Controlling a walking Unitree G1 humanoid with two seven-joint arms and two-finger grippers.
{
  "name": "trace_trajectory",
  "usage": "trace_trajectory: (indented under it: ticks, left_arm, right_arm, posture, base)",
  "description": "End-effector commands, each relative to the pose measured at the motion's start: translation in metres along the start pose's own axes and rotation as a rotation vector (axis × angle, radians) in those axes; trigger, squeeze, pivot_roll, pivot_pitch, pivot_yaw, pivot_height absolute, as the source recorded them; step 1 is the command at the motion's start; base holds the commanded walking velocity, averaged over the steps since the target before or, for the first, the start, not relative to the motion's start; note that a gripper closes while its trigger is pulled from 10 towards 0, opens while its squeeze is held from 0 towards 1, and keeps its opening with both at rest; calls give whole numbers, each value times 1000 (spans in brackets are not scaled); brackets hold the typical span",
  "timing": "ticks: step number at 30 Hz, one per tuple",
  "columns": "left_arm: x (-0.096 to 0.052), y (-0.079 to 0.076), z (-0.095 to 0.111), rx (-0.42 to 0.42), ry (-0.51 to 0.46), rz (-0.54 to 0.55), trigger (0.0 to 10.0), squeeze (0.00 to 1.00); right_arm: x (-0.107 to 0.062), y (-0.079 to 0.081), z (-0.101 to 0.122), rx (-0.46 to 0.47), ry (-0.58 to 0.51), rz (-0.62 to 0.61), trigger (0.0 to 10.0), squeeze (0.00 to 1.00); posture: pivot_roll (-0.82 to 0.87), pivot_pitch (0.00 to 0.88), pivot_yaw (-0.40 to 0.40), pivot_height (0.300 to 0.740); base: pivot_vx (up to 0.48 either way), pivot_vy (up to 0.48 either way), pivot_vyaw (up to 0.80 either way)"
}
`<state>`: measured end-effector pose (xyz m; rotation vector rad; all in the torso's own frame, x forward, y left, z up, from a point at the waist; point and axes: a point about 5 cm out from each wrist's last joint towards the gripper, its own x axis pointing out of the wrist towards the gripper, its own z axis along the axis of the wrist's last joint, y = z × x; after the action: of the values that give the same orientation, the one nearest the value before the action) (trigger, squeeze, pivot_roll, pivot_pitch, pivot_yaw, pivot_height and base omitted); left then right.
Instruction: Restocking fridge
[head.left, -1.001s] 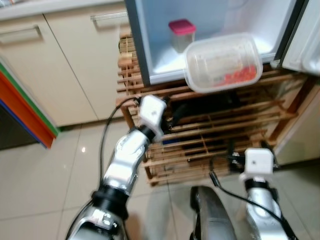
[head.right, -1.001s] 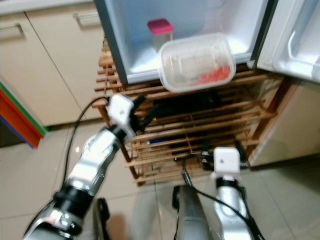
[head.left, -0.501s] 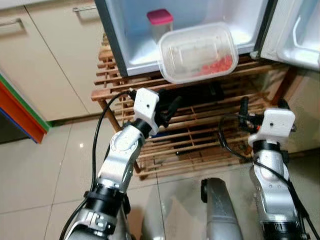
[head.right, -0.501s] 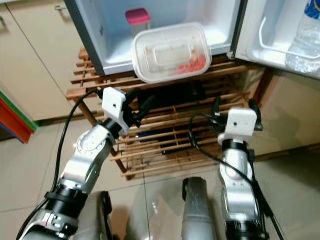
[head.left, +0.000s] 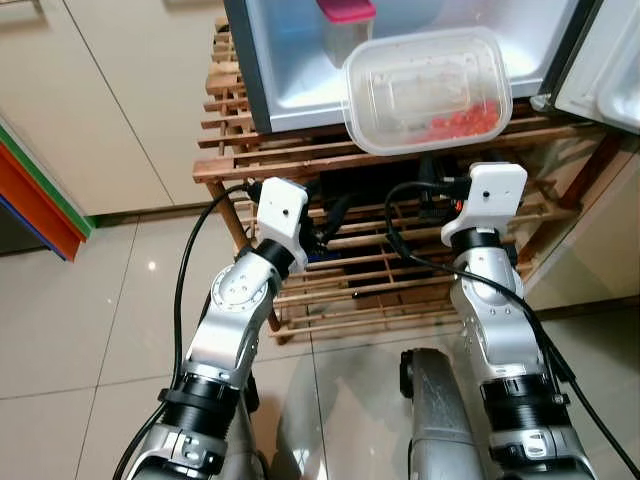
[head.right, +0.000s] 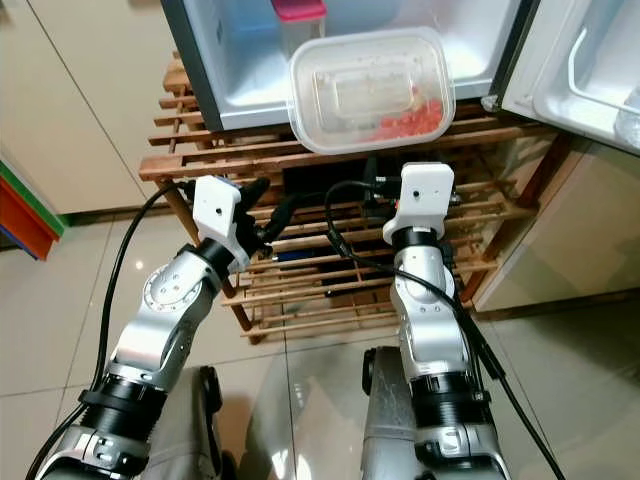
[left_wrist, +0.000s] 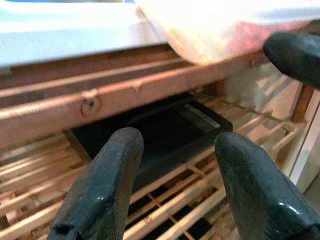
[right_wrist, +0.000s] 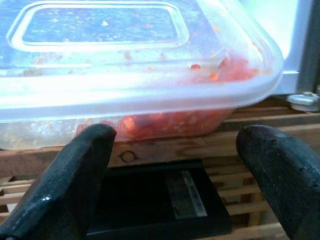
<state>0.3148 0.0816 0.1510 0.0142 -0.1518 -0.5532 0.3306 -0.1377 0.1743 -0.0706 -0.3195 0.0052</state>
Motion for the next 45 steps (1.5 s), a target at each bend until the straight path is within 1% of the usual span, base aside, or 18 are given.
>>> trace_trajectory:
  ticks: [1, 6, 8, 9, 11, 13, 15, 17, 19, 21, 25, 28, 32, 35, 37, 41, 43, 45]
  left_arm:
    - [-2, 1, 2, 11, 0, 8, 10000, 0]
    - [-3, 0, 4, 6, -4, 15, 10000, 0]
    - [-3, 0, 4, 5, -2, 17, 10000, 0]
    - [-4, -1, 2, 1, 2, 17, 10000, 0]
    - [-3, -1, 1, -1, 9, 15, 10000, 0]
    - [-2, -3, -1, -7, 13, 14, 10000, 0]
    - [-1, -5, 1, 2, 5, 8, 10000, 0]
    - [-1, -3, 2, 1, 7, 20, 10000, 0]
    - [-1, -1, 1, -2, 11, 32, 10000, 0]
    - [-1, -1, 0, 0, 15, 28, 10000, 0]
    - [-1, -3, -1, -4, 14, 22, 10000, 0]
    - [-3, -4, -1, -6, 15, 22, 10000, 0]
    - [-9, -6, -4, -3, 31, 20, 10000, 0]
    - [-14, -7, -5, 2, 39, 13, 10000, 0]
    - [-15, -6, -5, 2, 39, 15, 10000, 0]
    - [-14, -4, -5, 3, 43, 20, 10000, 0]
    - [-14, -2, -5, 7, 46, 24, 10000, 0]
    - [-14, -2, -5, 8, 47, 25, 10000, 0]
  right_arm:
    - [10, 6, 10, 21, -39, 6, 10000, 0]
    - [29, 13, 50, 27, -203, 5, 10000, 0]
    - [31, 15, 55, 26, -223, 8, 10000, 0]
    - [36, 17, 60, 17, -254, 15, 10000, 0]
    - [44, 19, 66, -24, -296, 17, 10000, 0]
    - [55, 20, 64, -91, -299, 38, 10000, 0]
    - [60, 11, 63, -98, -284, 7, 10000, 0]
    - [57, 10, 60, -90, -277, 10, 10000, 0]
    - [50, 11, 52, -95, -251, 25, 10000, 0]
    - [43, 11, 38, -106, -208, 36, 10000, 0]
    - [35, 0, 12, -115, -131, 20, 10000, 0]
    - [33, -2, 10, -121, -125, 9, 10000, 0]
    - [34, -4, 15, -152, -161, -8, 10000, 0]
    - [39, -8, 28, -191, -235, -54, 10000, 0]
    - [41, -8, 32, -202, -258, -68, 10000, 0]
    - [45, -5, 43, -205, -310, -79, 10000, 0]
    - [53, 1, 57, -188, -363, -82, 10000, 0]
    - [55, 3, 58, -189, -364, -73, 10000, 0]
  posture:
    - [-138, 132, 63, 536]
    - [-135, 130, 55, 536]
    - [-135, 130, 55, 536]
    - [-140, 128, 55, 536]
    - [-141, 125, 59, 536]
    - [-132, 112, 50, 536]
    - [-118, 109, 42, 536]
    - [-123, 105, 42, 536]
    - [-125, 102, 41, 536]
    - [-128, 101, 41, 536]
    - [-129, 100, 39, 536]
    - [-125, 104, 41, 536]
    - [-116, 110, 42, 536]
    - [-108, 115, 41, 536]
    - [-109, 117, 41, 536]
    - [-106, 122, 44, 536]
    - [-109, 122, 50, 536]
    - [-110, 123, 50, 536]
  base:
    - [0, 0, 0]
    - [0, 0, 0]
    - [0, 0, 0]
    - [0, 0, 0]
    - [0, 0, 0]
    - [0, 0, 0]
    - [0, 0, 0]
    - [0, 0, 0]
    - [0, 0, 0]
    - [0, 0, 0]
    - [0, 0, 0]
    - [0, 0, 0]
    - [0, 0, 0]
    - [0, 0, 0]
    - [0, 0, 0]
    - [0, 0, 0]
    - [0, 0, 0]
    - [0, 0, 0]
